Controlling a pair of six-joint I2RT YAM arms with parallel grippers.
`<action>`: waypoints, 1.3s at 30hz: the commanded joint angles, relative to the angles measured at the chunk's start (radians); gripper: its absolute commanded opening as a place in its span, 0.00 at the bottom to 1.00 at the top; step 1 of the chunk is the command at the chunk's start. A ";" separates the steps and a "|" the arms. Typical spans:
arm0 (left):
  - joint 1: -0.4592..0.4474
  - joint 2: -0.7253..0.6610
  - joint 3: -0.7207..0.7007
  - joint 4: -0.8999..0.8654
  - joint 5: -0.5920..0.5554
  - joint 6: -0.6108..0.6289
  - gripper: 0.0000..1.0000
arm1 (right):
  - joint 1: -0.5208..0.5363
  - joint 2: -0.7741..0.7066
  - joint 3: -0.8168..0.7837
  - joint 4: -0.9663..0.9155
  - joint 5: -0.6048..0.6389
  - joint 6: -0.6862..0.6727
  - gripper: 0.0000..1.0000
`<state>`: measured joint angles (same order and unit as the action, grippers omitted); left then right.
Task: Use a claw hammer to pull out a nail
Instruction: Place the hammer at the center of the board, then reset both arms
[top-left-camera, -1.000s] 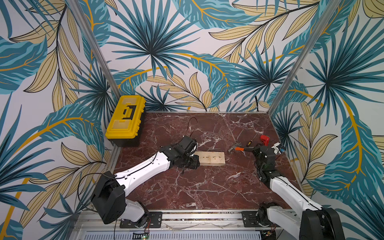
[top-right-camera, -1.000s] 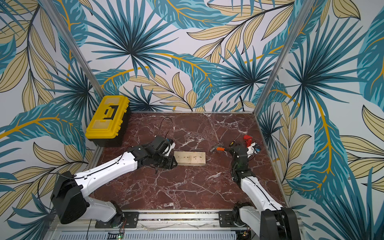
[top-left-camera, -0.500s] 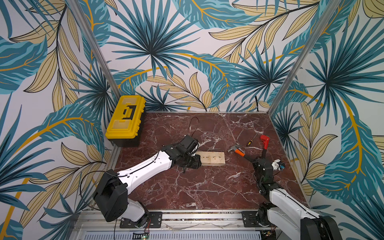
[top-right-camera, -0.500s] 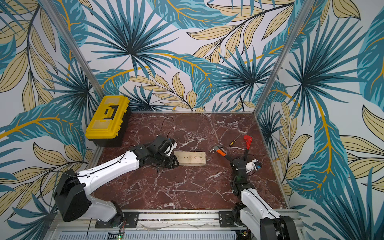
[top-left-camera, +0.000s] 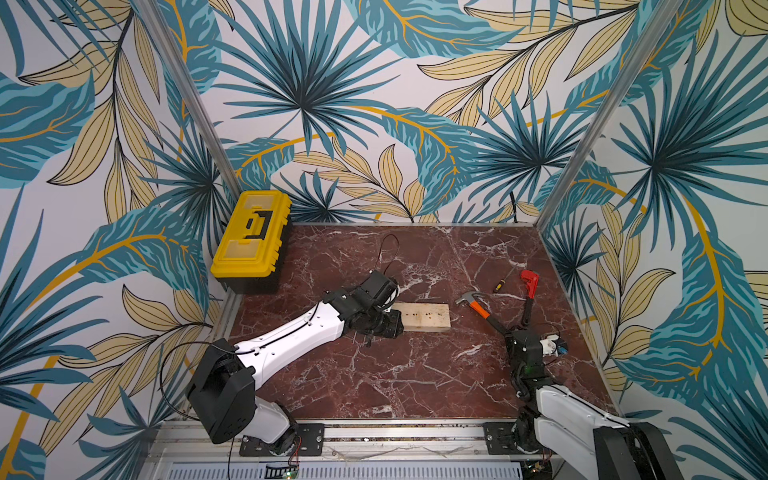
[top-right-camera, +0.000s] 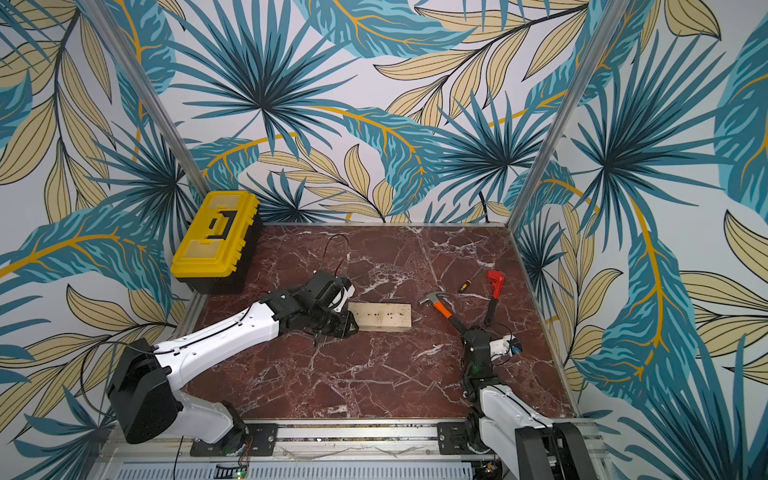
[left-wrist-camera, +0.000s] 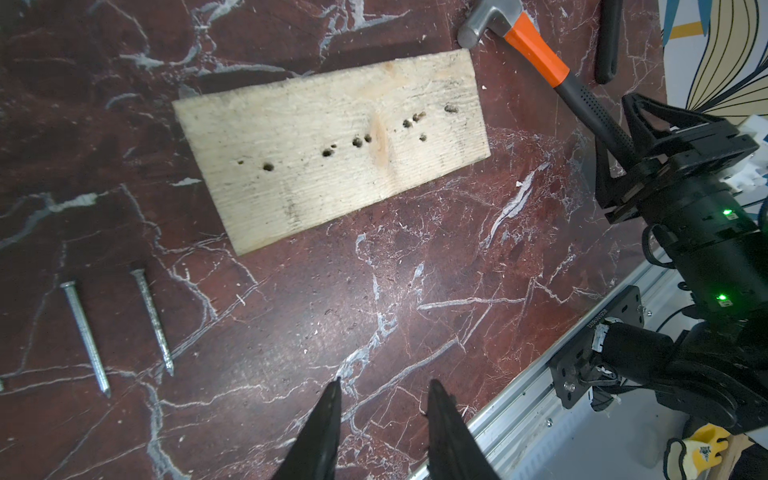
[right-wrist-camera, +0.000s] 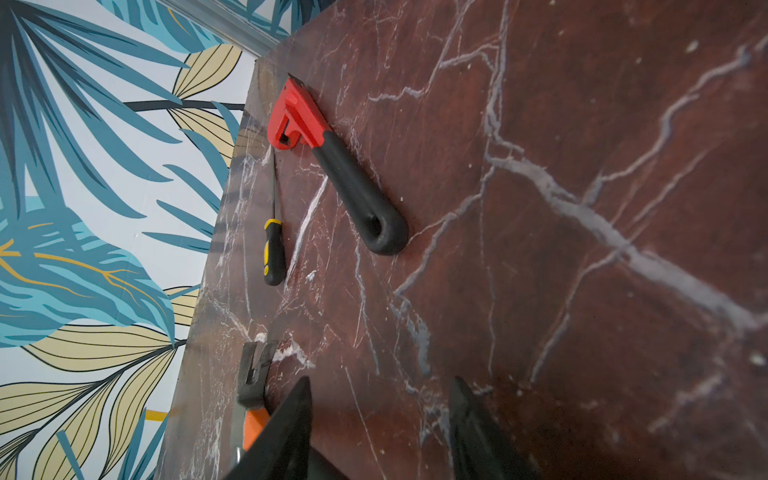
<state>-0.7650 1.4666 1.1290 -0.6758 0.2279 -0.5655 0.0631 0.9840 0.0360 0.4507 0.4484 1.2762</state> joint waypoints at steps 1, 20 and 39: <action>-0.003 -0.005 0.017 0.011 -0.002 0.010 0.36 | -0.003 -0.020 -0.026 -0.003 0.009 0.017 0.54; -0.003 -0.011 0.014 0.013 -0.045 0.013 0.36 | -0.003 -0.273 0.226 -0.899 0.164 0.013 0.99; 0.150 -0.265 -0.208 0.072 -0.507 0.035 1.00 | 0.075 0.048 0.755 -0.973 -0.013 -0.696 1.00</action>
<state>-0.6422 1.2663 0.9539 -0.6395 -0.0952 -0.5602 0.1040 0.9947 0.7483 -0.4648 0.4183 0.7483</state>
